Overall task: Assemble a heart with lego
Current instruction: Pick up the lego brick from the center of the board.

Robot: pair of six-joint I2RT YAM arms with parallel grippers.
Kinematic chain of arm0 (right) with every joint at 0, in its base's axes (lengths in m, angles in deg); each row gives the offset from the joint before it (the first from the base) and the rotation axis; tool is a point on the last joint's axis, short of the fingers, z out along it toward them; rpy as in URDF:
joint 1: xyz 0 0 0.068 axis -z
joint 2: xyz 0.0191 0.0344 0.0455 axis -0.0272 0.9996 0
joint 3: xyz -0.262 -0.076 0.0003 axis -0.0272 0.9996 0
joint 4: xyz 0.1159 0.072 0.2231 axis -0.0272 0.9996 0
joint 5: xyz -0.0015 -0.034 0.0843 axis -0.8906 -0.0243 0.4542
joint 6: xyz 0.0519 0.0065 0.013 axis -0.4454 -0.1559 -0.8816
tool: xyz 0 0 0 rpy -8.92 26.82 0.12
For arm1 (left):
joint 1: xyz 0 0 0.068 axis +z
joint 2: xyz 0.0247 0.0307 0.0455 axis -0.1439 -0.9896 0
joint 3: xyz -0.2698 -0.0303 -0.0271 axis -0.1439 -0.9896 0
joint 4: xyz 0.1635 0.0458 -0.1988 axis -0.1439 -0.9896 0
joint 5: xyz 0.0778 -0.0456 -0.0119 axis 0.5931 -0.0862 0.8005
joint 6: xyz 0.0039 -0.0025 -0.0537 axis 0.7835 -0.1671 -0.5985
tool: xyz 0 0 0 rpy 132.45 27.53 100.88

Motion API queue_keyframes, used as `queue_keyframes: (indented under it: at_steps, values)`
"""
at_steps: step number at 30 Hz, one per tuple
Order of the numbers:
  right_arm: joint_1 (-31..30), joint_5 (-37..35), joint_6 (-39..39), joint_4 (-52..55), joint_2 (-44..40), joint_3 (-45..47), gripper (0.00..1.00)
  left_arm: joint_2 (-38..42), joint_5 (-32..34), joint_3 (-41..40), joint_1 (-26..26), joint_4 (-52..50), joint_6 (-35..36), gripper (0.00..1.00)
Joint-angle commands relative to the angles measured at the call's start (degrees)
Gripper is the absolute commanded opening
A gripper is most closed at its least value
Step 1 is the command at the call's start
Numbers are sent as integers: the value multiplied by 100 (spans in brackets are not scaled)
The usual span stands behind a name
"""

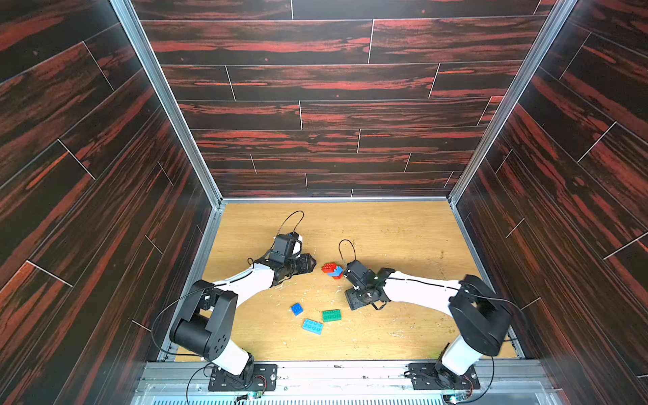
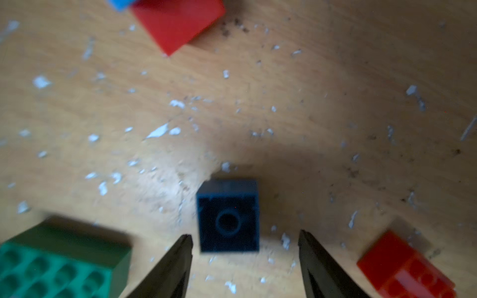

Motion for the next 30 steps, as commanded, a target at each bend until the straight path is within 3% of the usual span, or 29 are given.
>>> queue_keyframes:
  at_steps: [1, 9, 15, 23, 26, 30]
  values:
    - [-19, -311, -71, -12, 211, -326, 68, 211, 88, -90, -9, 49, 84, 53]
    - [-15, -232, -70, -96, 325, -419, 50, 133, 122, -73, -10, 14, 222, 53]
    - [-8, -216, -157, -24, 385, -376, 50, 169, 206, -90, -10, -37, 319, 54]
    - [56, 80, -301, -167, 150, -341, 32, 260, 173, -223, -34, 100, 329, 55]
    - [381, 775, -508, -614, -275, -52, 29, 477, 111, -414, -166, 473, 337, 56]
    - [1092, 2126, -1205, -1687, -957, 607, 25, 797, 443, -522, -738, 669, 188, 59]
